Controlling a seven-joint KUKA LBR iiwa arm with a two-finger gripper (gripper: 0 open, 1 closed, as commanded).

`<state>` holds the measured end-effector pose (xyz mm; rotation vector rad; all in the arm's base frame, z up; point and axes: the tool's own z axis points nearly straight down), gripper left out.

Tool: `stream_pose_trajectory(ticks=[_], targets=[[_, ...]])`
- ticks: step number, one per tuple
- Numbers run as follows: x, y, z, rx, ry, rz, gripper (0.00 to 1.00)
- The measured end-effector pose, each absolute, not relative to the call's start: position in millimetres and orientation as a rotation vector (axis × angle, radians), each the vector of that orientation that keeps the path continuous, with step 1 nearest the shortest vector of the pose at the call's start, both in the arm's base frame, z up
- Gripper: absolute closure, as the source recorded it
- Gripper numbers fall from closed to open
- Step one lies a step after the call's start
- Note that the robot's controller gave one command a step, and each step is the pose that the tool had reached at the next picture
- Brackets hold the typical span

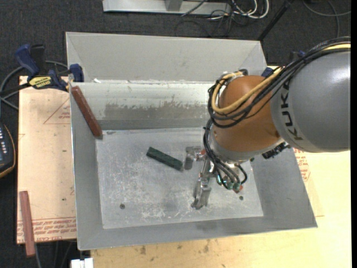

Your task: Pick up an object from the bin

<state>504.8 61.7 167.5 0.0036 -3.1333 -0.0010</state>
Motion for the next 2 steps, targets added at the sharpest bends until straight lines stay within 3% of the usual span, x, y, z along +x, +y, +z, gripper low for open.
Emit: stream_pose_trajectory(ticks=[1,2], targets=[[573.4,96.3,68.1,0.151,-3.147,-0.004,0.0],[602.6,85.0,101.4,0.266,-3.137,-0.001,0.0]])
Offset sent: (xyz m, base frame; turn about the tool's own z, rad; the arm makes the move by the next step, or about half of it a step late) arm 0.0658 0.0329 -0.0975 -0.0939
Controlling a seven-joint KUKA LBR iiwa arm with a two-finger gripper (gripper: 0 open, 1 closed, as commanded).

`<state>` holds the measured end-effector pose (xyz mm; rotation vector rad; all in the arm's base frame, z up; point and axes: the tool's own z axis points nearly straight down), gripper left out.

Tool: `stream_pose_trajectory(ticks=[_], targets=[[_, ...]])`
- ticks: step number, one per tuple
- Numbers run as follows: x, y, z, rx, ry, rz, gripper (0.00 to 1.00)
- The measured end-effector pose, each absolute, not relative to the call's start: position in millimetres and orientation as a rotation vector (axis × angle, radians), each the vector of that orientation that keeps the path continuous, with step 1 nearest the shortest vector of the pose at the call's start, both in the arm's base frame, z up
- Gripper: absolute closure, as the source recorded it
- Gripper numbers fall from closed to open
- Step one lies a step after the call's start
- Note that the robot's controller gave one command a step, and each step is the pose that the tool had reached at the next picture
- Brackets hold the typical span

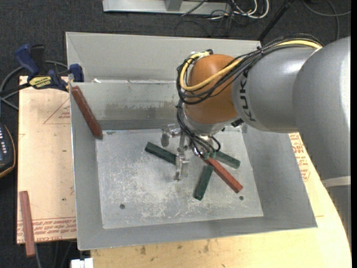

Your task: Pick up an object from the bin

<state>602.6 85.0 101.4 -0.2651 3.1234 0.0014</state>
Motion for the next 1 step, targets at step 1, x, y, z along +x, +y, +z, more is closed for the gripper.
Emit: stream_pose_trajectory(ticks=[1], targets=[[605.2,84.2,100.1,-0.109,3.137,0.003,0.0]])
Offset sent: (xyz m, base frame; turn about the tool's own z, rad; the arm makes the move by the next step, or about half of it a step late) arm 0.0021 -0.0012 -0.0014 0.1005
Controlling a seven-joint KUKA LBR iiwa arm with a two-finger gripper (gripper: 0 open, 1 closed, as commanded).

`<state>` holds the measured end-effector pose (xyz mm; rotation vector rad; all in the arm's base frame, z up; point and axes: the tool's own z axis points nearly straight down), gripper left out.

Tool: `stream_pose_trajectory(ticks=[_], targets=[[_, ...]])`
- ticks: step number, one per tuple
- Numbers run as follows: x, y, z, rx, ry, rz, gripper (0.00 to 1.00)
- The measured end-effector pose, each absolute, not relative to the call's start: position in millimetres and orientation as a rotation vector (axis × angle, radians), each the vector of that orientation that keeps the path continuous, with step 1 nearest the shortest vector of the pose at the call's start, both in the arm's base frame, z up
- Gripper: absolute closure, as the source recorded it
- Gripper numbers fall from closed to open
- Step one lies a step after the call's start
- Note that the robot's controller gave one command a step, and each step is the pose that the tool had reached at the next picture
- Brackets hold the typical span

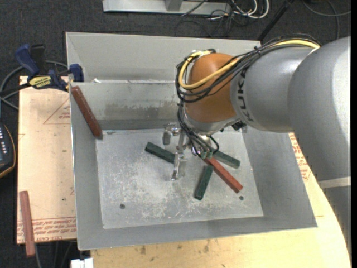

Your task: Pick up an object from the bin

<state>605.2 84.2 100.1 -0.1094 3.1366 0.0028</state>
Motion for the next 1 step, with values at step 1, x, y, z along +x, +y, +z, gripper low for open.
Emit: stream_pose_trajectory(ticks=[1], targets=[[595.3,95.9,70.2,0.01,3.139,0.004,0.0]])
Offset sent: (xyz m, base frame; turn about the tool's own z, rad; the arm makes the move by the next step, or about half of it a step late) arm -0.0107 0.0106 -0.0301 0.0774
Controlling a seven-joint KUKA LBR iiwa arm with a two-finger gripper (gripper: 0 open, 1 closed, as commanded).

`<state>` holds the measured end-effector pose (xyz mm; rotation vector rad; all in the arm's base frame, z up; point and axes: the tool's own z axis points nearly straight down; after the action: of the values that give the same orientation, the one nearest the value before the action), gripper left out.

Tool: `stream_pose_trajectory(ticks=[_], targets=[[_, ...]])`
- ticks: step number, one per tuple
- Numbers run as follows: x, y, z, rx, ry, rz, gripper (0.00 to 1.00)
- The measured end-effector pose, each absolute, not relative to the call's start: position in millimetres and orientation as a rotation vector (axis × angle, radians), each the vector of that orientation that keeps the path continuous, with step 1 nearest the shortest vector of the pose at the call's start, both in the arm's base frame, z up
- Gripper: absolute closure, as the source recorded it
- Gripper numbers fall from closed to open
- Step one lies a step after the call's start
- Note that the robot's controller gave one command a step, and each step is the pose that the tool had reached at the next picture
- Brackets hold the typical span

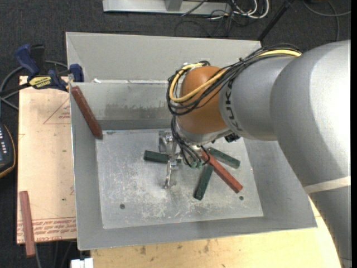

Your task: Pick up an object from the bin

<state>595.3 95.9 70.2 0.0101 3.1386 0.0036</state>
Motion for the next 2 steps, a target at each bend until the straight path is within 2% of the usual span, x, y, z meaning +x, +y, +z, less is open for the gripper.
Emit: stream_pose_trajectory(ticks=[1,2], targets=[[596.3,96.5,71.0,0.009,3.138,0.003,0.0],[596.5,96.7,72.1,0.011,3.139,0.004,1.0]])
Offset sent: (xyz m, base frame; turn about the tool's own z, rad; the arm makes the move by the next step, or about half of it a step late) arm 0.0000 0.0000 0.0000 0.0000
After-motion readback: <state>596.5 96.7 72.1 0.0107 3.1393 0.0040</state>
